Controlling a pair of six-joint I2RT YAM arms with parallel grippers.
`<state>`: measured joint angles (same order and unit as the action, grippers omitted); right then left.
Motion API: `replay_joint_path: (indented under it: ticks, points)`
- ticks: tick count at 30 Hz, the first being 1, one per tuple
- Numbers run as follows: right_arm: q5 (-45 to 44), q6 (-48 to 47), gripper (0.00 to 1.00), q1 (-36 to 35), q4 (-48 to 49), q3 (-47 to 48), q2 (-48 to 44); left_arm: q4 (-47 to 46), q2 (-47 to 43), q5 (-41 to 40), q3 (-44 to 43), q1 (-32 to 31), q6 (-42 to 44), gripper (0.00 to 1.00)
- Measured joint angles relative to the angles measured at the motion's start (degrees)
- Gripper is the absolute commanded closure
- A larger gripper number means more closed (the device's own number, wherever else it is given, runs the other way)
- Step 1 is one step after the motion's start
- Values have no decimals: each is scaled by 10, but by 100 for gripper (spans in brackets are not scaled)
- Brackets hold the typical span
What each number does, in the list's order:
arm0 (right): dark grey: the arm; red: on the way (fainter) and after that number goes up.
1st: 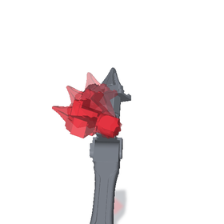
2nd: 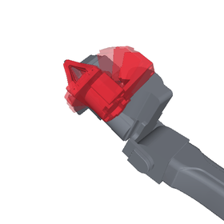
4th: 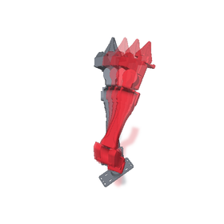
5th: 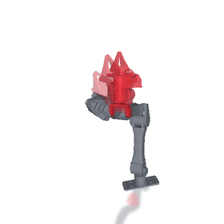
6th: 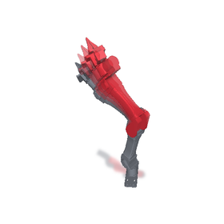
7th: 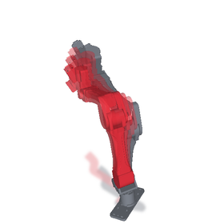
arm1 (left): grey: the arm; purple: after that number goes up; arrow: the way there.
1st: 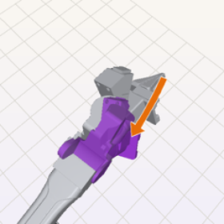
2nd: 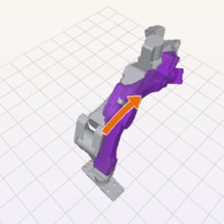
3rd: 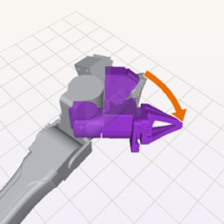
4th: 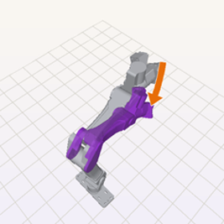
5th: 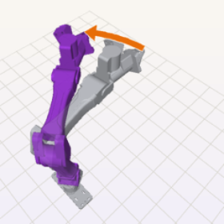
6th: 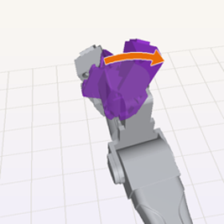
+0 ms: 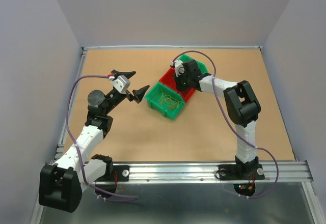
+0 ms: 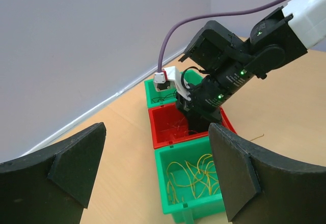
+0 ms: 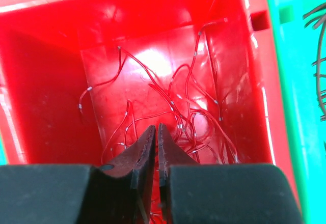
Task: Untangle the cables
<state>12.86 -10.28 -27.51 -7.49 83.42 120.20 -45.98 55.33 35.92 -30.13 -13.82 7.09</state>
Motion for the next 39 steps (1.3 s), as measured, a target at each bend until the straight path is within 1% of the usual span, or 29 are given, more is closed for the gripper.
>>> replay_joint_path:
  ticks: [3, 4, 6, 7, 8, 10, 13, 14, 15, 17, 18, 19, 22, 24, 26, 28, 29, 30, 33, 35, 37, 38, 39]
  points:
    - [4, 9, 87, 0, 10, 0, -5, 0, 0, -1, 0, 0, 0, 7]
    - [5, 11, 82, 0, 15, -2, -9, 0, 0, -1, 0, 0, 1, 7]
    - [5, 16, 81, 0, 49, -24, -28, 0, 0, 0, 0, 0, 2, 7]
    - [7, 16, 72, 0, 69, -41, -38, 0, 0, -1, 0, 0, 2, 7]
    - [7, 17, 67, 0, 100, -72, -61, 0, 0, -1, 0, 0, 2, 7]
    - [7, 23, 63, 0, 147, -128, -109, 0, 0, 0, 0, 0, 3, 7]
    - [7, 26, 53, 0, 220, -195, -172, 0, 0, 0, 0, 0, 5, 7]
    - [6, 29, 42, 0, 242, -213, -193, 0, 0, 0, 0, -1, 6, 7]
    - [5, 29, 37, 0, 269, -230, -209, 0, 0, 0, 0, -1, 6, 7]
    - [-2, 33, 22, 0, 319, -269, -242, 0, 0, 0, 0, -1, 8, 7]
    - [-5, 32, 17, 0, 339, -290, -259, 0, 0, -1, 0, -1, 9, 7]
    - [-8, 35, 15, 0, 357, -309, -275, 0, 0, -4, 0, -1, 9, 7]
    - [-20, 46, 13, 0, 405, -370, -328, 0, -4, -21, 3, -1, 10, 6]
    - [-33, 58, 13, 0, 430, -415, -388, -1, -13, -35, 9, -1, 10, 6]
    - [-42, 68, 13, 0, 449, -452, -454, -7, -26, -50, 18, -1, 8, 6]
    - [-52, 73, 13, 0, 476, -497, -539, -17, -41, -62, 30, -1, 7, 6]
    - [-54, 75, 13, 0, 487, -511, -564, -20, -49, -66, 35, -1, 6, 6]
    - [-54, 76, 13, 0, 499, -535, -616, -24, -55, -69, 39, -1, 5, 6]
    - [-54, 74, 13, 0, 527, -584, -726, -31, -64, -74, 43, -3, 6, 6]
    - [-54, 73, 13, 0, 535, -615, -782, -37, -65, -75, 43, -3, 6, 6]
    - [-66, 73, 13, 0, 548, -656, -858, -40, -64, -76, 43, -3, 6, 6]
    - [-69, 73, 13, 0, 551, -668, -878, -40, -64, -76, 43, -3, 6, 6]
    - [-77, 74, 11, 0, 561, -682, -904, -40, -64, -76, 43, -3, 6, 6]
